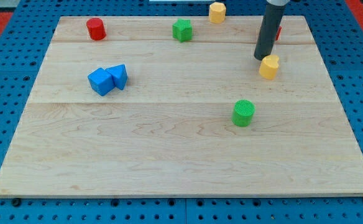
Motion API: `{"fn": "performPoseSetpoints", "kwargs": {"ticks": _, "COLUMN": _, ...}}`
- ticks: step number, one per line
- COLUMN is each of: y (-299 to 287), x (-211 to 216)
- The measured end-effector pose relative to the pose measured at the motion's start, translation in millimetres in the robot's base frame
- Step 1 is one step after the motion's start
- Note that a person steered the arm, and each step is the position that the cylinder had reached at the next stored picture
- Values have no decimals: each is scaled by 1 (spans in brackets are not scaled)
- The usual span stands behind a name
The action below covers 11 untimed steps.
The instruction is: Move your arm left of the green circle
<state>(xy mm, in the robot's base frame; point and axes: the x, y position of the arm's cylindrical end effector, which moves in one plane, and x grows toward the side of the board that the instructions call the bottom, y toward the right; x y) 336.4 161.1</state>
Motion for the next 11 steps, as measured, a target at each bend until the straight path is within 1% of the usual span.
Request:
{"fn": "performPoseSetpoints", "kwargs": {"ticks": 1, "y": 2, "x": 30}}
{"fn": "performPoseSetpoints", "kwargs": {"ticks": 2, "y": -15, "x": 31}}
{"fn": "performPoseSetpoints", "kwargs": {"ticks": 3, "y": -81, "x": 13}}
{"fn": "performPoseSetpoints", "kwargs": {"ticks": 4, "y": -131, "x": -1}}
{"fn": "performPoseSetpoints", "kwargs": {"ticks": 5, "y": -158, "x": -3}}
{"fn": "performPoseSetpoints", "kwargs": {"ticks": 6, "y": -167, "x": 1}}
{"fn": "performPoseSetpoints", "kwargs": {"ticks": 7, "y": -181, "x": 27}}
{"fn": "performPoseSetpoints", "kwargs": {"ticks": 8, "y": -181, "x": 58}}
{"fn": "performPoseSetpoints", "kwargs": {"ticks": 9, "y": -218, "x": 18}}
{"fn": "performPoseSetpoints", "kwargs": {"ticks": 10, "y": -243, "x": 0}}
{"fn": "performPoseSetpoints", "kwargs": {"ticks": 11, "y": -165, "x": 88}}
